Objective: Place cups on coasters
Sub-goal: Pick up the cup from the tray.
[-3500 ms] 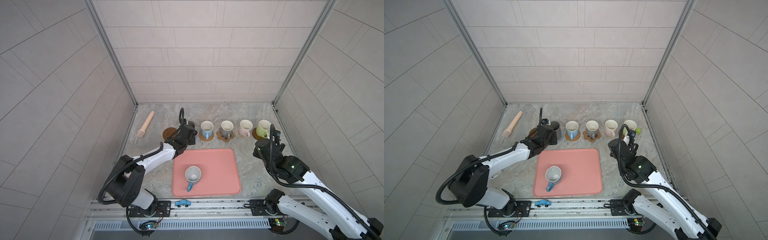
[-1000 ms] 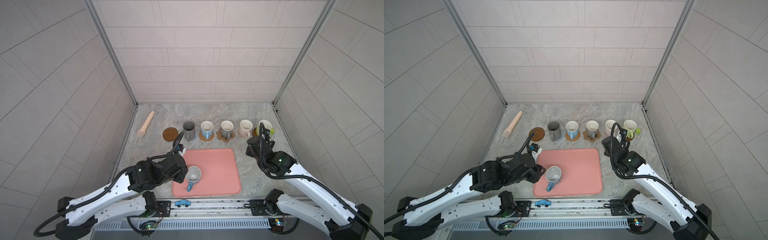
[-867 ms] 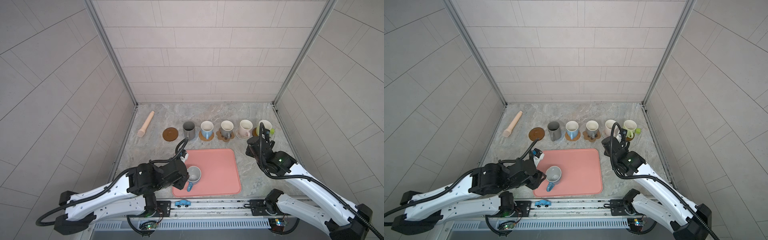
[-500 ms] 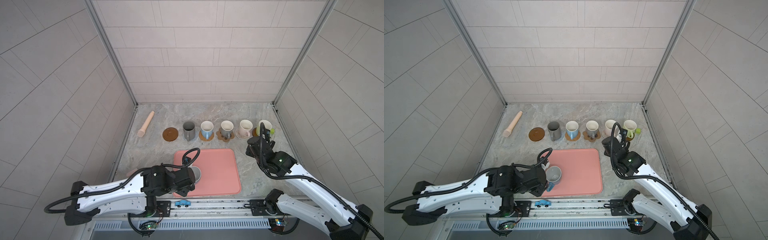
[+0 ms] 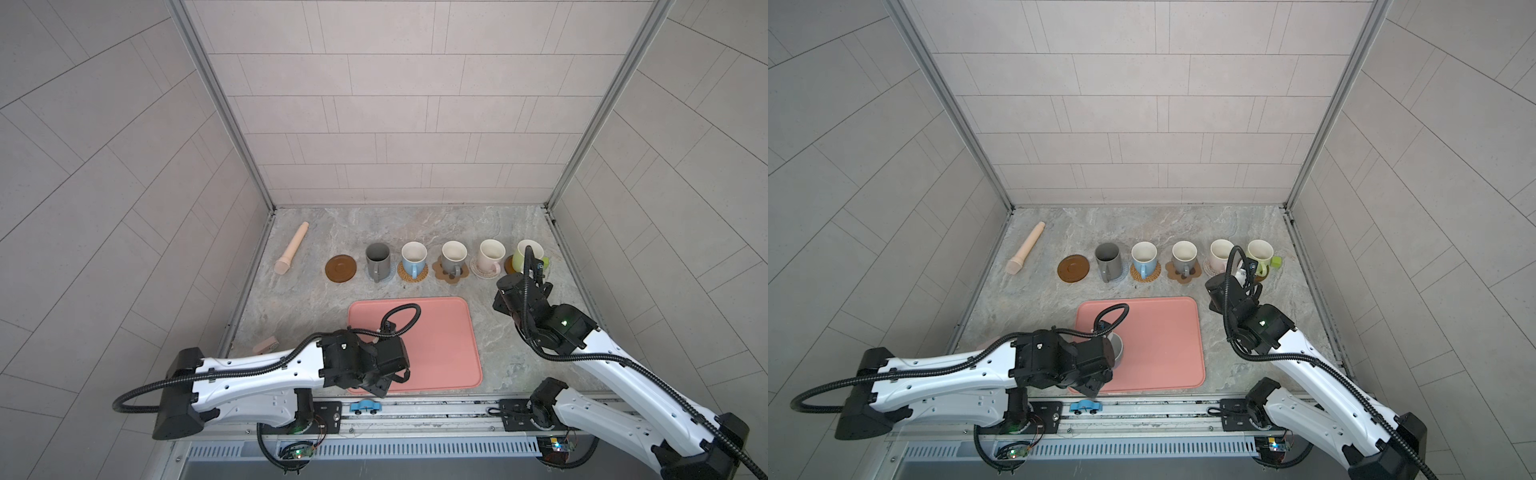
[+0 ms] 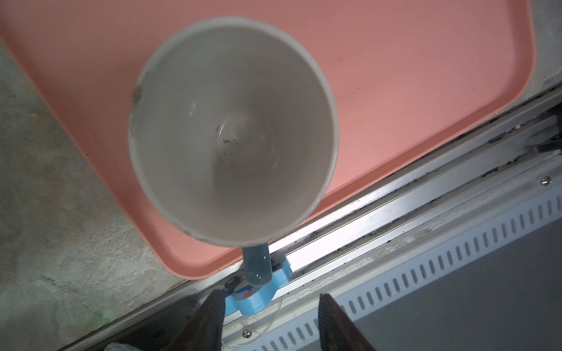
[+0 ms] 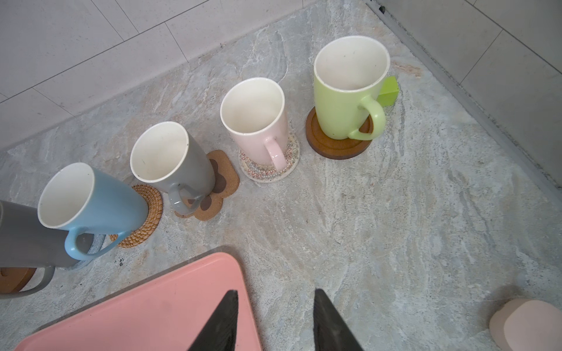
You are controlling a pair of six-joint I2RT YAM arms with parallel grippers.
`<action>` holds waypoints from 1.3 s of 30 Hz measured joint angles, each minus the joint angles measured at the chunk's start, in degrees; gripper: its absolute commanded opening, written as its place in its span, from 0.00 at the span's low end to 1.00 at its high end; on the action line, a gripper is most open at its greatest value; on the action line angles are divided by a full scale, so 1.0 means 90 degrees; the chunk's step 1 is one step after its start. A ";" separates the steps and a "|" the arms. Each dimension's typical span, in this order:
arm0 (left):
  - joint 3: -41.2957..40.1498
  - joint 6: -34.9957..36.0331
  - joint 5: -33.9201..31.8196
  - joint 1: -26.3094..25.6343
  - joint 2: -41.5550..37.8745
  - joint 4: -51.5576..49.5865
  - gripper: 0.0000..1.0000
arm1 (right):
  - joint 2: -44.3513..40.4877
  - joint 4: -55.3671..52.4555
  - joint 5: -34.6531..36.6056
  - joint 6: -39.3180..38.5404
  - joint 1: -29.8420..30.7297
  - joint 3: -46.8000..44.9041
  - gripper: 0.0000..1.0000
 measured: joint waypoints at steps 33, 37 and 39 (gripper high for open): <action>-0.0294 0.0073 -0.0376 0.0471 0.0942 0.0663 0.19 | -0.0520 -0.0287 0.0158 0.0236 0.0000 -0.0367 0.43; -0.0296 0.0153 -0.0391 0.0551 0.0942 0.0682 0.14 | -0.0512 -0.0287 0.0160 0.0236 0.0000 -0.0367 0.43; -0.0296 0.0175 -0.0398 0.0580 0.0942 0.0697 0.13 | -0.0508 -0.0287 0.0158 0.0236 0.0000 -0.0367 0.43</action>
